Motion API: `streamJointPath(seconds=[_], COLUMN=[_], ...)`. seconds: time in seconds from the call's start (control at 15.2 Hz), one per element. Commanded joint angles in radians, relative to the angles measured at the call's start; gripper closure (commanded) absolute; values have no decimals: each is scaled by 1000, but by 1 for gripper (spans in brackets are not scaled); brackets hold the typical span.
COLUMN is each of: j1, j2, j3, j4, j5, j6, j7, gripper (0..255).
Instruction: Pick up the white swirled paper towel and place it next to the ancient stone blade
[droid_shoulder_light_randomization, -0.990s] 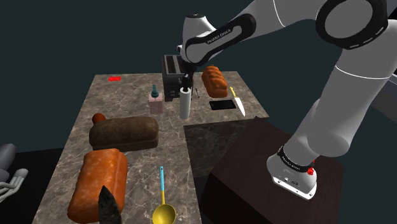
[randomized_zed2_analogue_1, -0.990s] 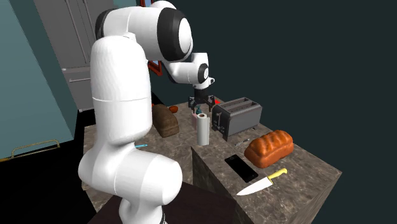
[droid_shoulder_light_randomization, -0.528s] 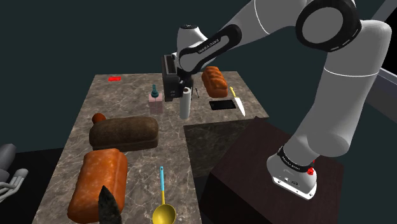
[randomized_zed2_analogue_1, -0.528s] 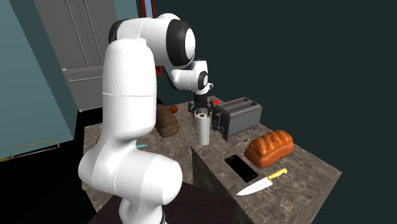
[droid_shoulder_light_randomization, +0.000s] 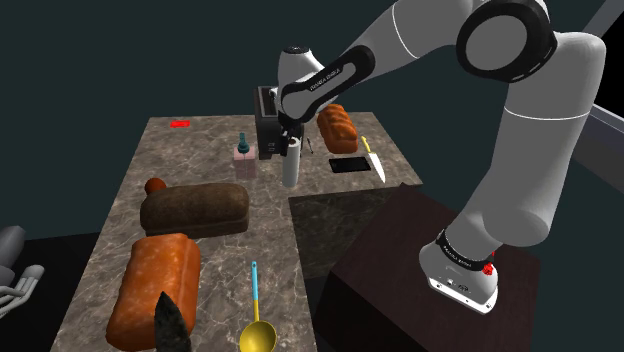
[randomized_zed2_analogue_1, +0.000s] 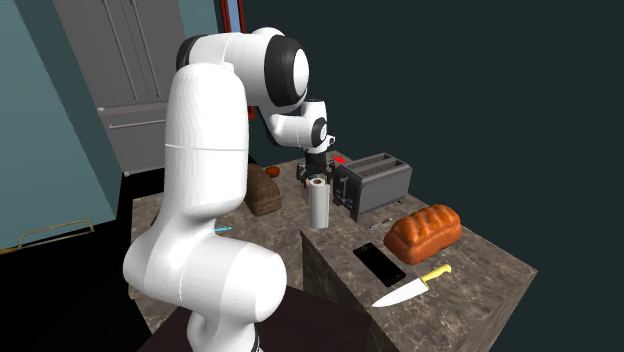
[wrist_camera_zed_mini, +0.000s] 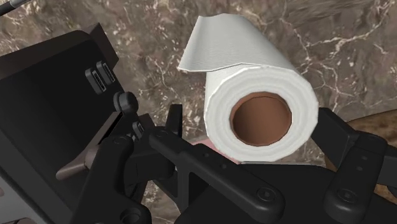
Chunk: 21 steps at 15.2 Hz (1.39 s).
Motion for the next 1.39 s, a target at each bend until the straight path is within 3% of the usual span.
streamJointPath(seconds=[0.0, 0.07, 0.13, 0.73, 1.32], j1=[0, 0, 0, 0, 1], j2=[0, 0, 0, 0, -73], j3=[0, 0, 0, 0, 0], j4=[0, 0, 0, 0, 28], j5=[0, 0, 0, 0, 0], j6=[0, 0, 0, 0, -101], j7=[0, 0, 0, 0, -2], gripper=[0, 0, 255, 255, 255])
